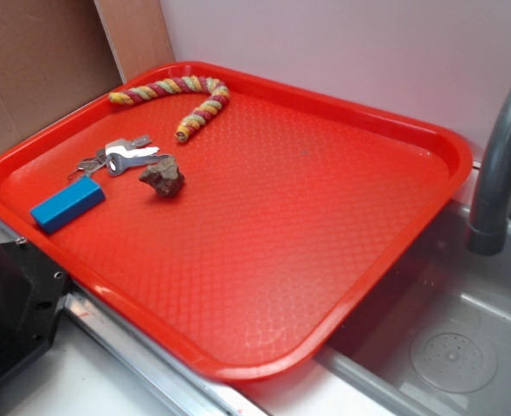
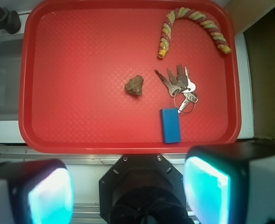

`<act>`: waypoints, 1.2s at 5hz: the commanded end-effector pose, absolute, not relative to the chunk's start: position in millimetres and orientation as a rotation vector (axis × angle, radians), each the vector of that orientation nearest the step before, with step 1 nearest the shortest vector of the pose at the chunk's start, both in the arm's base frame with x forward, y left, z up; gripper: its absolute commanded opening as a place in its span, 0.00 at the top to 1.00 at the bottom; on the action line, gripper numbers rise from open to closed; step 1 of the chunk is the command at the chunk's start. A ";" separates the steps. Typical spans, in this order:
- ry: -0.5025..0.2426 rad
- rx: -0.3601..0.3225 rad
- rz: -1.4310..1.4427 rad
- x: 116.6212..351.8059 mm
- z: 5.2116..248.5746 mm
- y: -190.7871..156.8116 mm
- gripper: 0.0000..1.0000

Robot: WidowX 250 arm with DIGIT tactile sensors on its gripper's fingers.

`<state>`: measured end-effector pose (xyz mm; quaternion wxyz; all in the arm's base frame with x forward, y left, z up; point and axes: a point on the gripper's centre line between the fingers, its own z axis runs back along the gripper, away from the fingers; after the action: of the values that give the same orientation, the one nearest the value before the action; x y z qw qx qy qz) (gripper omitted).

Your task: Grab the rock.

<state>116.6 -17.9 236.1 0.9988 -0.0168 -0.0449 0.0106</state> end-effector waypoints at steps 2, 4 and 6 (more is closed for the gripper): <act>-0.089 -0.035 0.214 121.7 230.5 -16.2 0.00; -0.092 -0.045 0.660 140.4 207.4 -0.7 0.00; -0.162 -0.026 1.065 171.7 166.3 16.6 0.00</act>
<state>173.2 10.8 158.5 0.8635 -0.0104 -0.0652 0.5000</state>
